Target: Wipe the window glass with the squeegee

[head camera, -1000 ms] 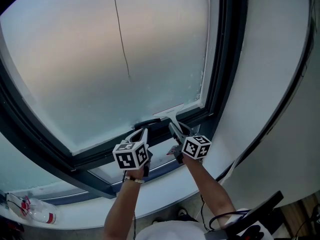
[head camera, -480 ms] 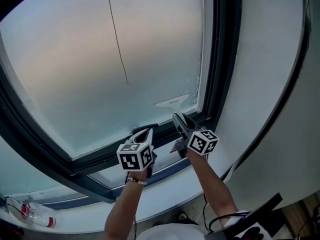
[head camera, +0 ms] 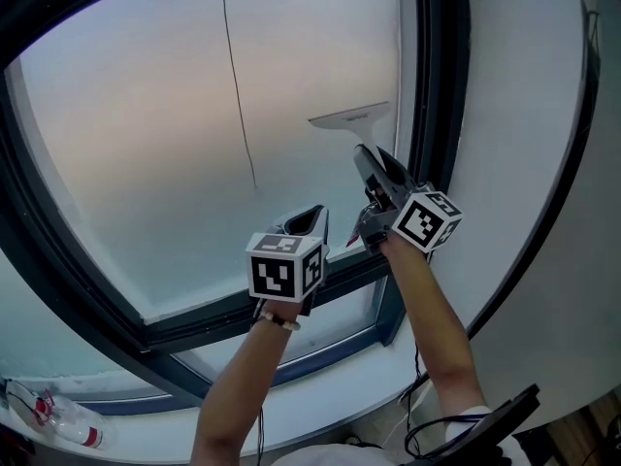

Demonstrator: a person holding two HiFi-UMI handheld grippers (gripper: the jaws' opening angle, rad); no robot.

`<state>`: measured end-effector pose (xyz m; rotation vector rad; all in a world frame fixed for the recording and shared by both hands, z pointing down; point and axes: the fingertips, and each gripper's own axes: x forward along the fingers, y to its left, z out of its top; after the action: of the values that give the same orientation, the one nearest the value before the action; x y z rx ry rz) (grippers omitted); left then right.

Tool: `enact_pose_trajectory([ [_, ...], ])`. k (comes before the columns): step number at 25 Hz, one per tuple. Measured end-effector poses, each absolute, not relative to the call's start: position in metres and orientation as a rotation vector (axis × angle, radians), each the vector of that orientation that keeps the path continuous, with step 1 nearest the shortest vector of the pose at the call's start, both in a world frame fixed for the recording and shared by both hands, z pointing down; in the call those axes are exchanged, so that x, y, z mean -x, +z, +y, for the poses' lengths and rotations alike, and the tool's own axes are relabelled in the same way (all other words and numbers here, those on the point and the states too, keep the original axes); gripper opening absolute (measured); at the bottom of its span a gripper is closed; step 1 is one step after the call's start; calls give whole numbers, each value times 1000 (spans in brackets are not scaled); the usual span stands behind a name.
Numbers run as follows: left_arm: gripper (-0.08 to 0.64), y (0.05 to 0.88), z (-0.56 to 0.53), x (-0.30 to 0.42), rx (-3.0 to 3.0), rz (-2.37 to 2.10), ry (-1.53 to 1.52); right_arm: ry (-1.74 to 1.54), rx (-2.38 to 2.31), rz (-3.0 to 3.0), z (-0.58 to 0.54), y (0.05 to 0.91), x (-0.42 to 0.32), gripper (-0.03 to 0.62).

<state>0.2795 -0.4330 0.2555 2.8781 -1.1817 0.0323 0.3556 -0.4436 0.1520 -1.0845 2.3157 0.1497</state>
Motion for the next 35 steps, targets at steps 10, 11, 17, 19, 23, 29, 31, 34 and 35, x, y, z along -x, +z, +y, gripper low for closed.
enact_pose_trajectory([
  [10,0,162,-450,-277,-2959,-1349,-81,290,875,2291,-449,1,-352,78],
  [11,0,158,-450,-276,-2960,-1352,-90,278,861,2289,-452,-9,-353,78],
  [17,0,155,-458,-268,-2936,-1388,-115,255,786,2290,-470,-63,-346,78],
  [19,0,155,-459,-269,-2930,-1384,-122,235,766,2284,-472,-74,-346,78],
  [23,0,154,-466,-269,-2935,-1400,-110,245,768,2276,-477,-83,-342,78],
  [29,0,151,-469,-270,-2928,-1377,-119,188,792,2280,-491,-83,-344,78],
  [31,0,151,-467,-272,-2926,-1361,-118,174,800,2292,-492,-84,-343,77],
  [34,0,166,-467,-274,-2926,-1348,-101,181,826,2291,-493,-69,-345,74],
  [35,0,175,-468,-274,-2924,-1348,-96,181,825,2289,-494,-61,-347,74],
])
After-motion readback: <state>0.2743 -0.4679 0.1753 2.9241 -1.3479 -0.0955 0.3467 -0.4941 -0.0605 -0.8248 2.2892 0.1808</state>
